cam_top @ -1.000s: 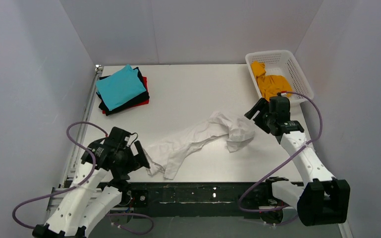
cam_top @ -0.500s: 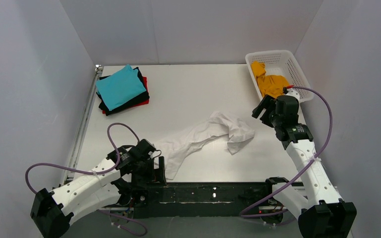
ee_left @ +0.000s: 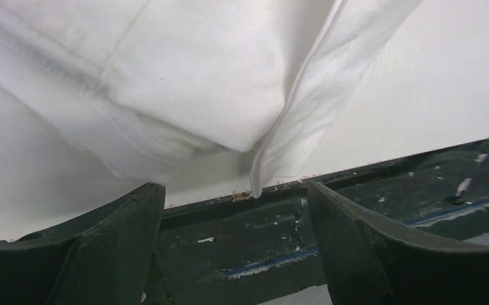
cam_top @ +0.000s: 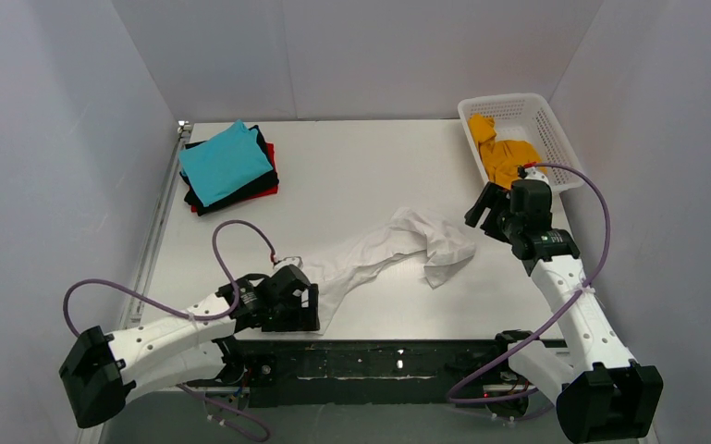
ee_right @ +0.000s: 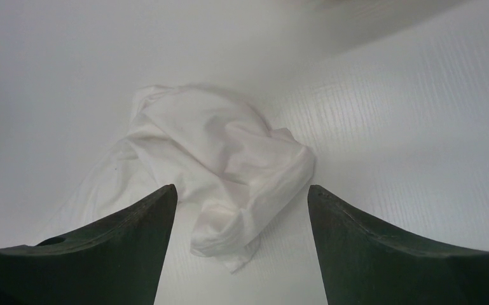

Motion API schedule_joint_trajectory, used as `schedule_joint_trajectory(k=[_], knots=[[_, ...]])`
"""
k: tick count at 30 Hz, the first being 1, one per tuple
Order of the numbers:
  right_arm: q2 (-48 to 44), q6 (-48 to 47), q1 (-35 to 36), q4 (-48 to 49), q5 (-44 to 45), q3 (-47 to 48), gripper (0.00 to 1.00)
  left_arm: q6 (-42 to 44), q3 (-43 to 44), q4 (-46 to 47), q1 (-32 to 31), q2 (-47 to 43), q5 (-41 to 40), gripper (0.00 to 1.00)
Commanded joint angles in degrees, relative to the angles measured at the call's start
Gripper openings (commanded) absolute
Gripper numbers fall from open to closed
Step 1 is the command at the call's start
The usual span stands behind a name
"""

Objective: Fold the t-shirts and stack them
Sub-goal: Flatten out the tshirt

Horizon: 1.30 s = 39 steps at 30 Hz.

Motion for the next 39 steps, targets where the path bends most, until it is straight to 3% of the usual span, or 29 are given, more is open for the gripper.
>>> schedule_joint_trajectory(k=[1,5,24,33,39], knots=[[0.12,-0.95,0.14,0.78,-0.39,-0.13,0.83,0.04,2.79,-1.44,-3.37,7.29,-4.72,0.77],[-0.22,-1.01,0.14,0.44,0.32,-0.44,0.83,-0.52,4.22,-1.19,-6.6,10.36,-6.71,0.67],[0.12,-1.39,0.14,0.61,1.62,-0.4,0.83,-1.83,8.08,-4.44,-10.34,15.36,-10.45,0.61],[-0.75,-1.83,0.14,-0.08,2.76,-0.05,0.83,-2.61,10.2,-4.5,-10.33,20.86,-7.86,0.37],[-1.36,-1.89,0.14,-0.31,2.98,0.04,0.83,-3.37,8.67,-3.94,-10.29,19.97,-8.71,0.37]])
